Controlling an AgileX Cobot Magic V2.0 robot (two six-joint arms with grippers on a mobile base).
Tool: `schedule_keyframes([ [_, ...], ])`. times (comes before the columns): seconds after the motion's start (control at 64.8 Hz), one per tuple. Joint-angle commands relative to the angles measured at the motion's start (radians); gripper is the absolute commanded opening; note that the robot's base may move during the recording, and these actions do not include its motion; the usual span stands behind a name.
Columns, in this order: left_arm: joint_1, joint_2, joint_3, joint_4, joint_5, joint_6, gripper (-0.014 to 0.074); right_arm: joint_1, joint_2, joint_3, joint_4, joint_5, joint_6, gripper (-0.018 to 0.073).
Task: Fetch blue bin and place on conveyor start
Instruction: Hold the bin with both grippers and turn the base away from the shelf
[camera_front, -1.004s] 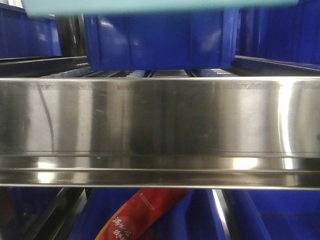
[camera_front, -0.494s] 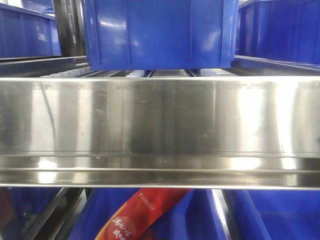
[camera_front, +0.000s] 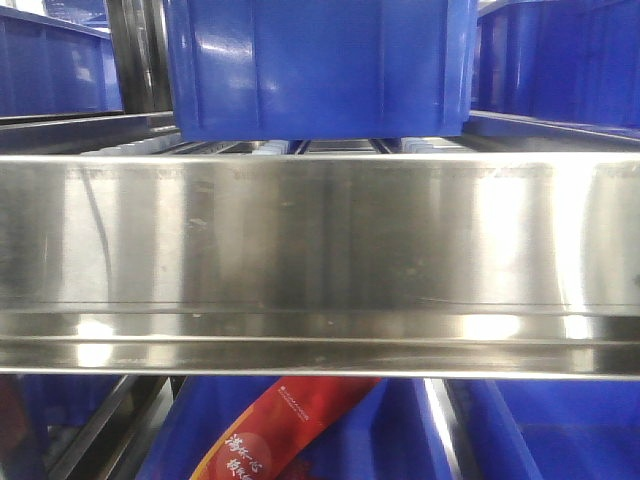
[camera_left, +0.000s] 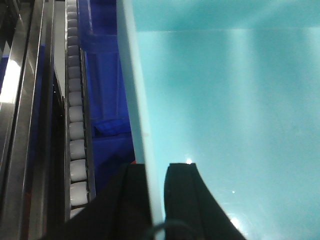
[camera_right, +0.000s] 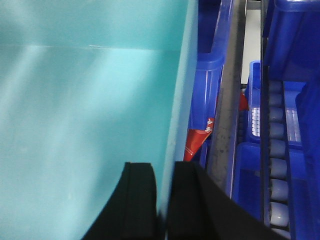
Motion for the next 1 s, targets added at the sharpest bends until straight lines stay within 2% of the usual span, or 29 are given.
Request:
schedule_keyframes([
  [0.0, 0.001, -0.018, -0.008, 0.019, -0.035, 0.012, -0.0111, -0.01, -0.011, -0.012, -0.055, -0.021, -0.021, -0.0153],
  [0.988, 0.001, -0.011, -0.008, 0.021, -0.034, 0.012, -0.0111, -0.01, -0.011, -0.012, -0.055, -0.028, -0.021, -0.0153],
])
